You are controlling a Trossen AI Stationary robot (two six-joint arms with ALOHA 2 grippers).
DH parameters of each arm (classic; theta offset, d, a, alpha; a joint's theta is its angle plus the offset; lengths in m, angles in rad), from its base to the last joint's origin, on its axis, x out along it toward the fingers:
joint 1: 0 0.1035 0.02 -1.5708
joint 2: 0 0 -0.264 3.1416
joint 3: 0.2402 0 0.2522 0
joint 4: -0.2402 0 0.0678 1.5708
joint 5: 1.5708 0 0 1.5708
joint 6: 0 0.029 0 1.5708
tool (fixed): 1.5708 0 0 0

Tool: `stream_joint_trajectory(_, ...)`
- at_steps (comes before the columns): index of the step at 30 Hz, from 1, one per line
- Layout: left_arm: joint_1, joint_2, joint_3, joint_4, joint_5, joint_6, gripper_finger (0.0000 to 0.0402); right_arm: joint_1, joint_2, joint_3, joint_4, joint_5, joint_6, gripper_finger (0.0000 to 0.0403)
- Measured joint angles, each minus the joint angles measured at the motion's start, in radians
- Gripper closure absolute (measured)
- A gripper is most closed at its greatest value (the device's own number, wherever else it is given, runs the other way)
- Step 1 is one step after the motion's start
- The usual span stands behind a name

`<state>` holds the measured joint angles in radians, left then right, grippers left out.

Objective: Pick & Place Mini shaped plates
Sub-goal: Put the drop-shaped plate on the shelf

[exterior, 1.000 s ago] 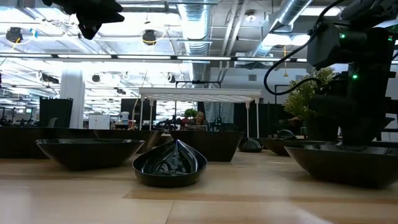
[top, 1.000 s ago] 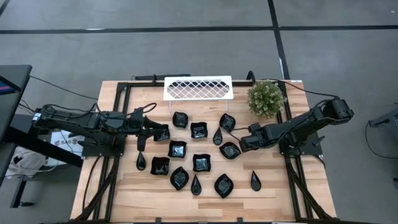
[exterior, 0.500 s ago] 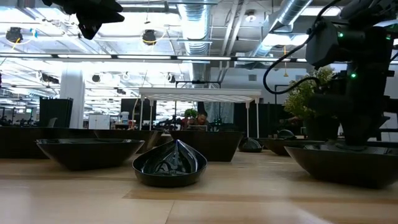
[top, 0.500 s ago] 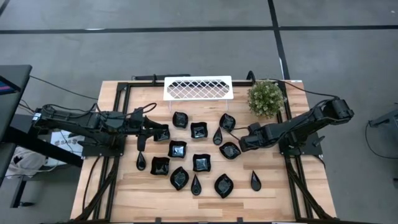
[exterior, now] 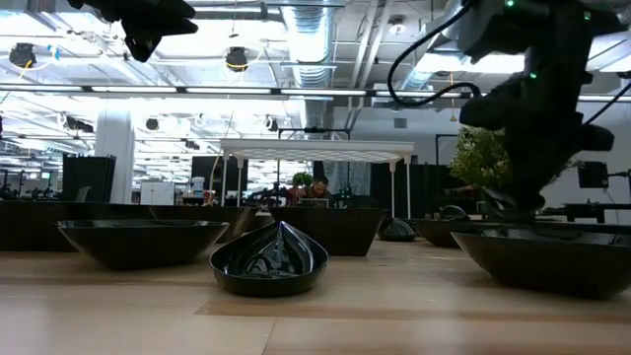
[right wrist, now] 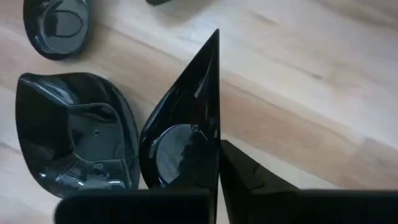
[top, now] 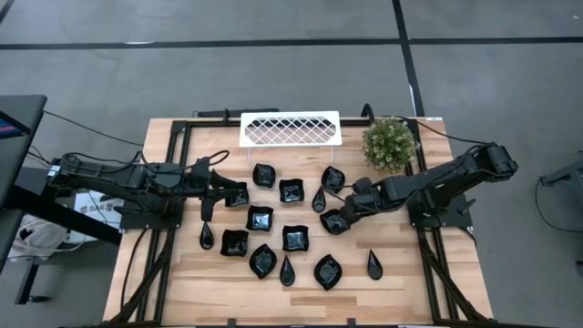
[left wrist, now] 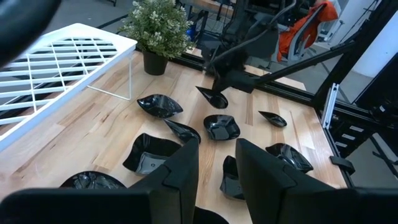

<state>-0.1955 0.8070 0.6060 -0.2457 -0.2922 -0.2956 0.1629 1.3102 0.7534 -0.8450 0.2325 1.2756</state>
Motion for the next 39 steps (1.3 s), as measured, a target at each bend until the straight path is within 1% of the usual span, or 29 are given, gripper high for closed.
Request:
stream_joint_trajectory(4, 0.000, 0.000, 0.000, 0.000, -0.021, 0.002, 0.0294, -0.020, 0.000, 0.038, -0.086, 0.002, -0.025, 0.0402)
stream_joint_trajectory(7, 0.000, 0.000, 0.000, 0.000, -0.022, 0.003, 0.0294, -0.028, 0.000, 0.072, -0.098, 0.010, -0.050, 0.0402)
stream_joint_trajectory(11, 0.001, -0.001, -0.014, 0.008, -0.022, 0.003, 0.0294, -0.036, 0.000, 0.139, -0.090, 0.077, -0.090, 0.0402)
stream_joint_trajectory(17, 0.001, 0.000, -0.081, 0.100, -0.022, -0.051, 0.0294, -0.113, 0.000, 0.274, -0.083, 0.138, -0.272, 0.0403)
stream_joint_trajectory(21, 0.001, 0.000, -0.109, 0.157, -0.022, -0.081, 0.0294, -0.225, -0.001, 0.356, -0.021, 0.159, -0.450, 0.0403)
stream_joint_trajectory(26, 0.001, 0.000, -0.123, 0.195, -0.022, -0.083, 0.0294, -0.415, 0.009, 0.438, 0.099, 0.078, -0.665, 0.0403)
stream_joint_trajectory(30, 0.001, 0.000, -0.127, 0.199, -0.002, -0.107, 0.0294, -0.556, 0.055, 0.517, 0.131, -0.058, -0.746, 0.0403)
stream_joint_trajectory(32, 0.001, 0.000, -0.127, 0.200, 0.010, -0.113, 0.0294, -0.603, 0.095, 0.564, 0.126, -0.112, -0.795, 0.0403)
stream_joint_trajectory(35, 0.000, 0.000, -0.127, 0.200, 0.012, -0.123, 0.0294, -0.664, 0.170, 0.626, 0.100, -0.159, -0.872, 0.0403)
stream_joint_trajectory(39, 0.000, 0.000, -0.127, 0.200, 0.012, -0.132, 0.0294, -0.738, 0.279, 0.692, 0.060, -0.249, -0.928, 0.0403)
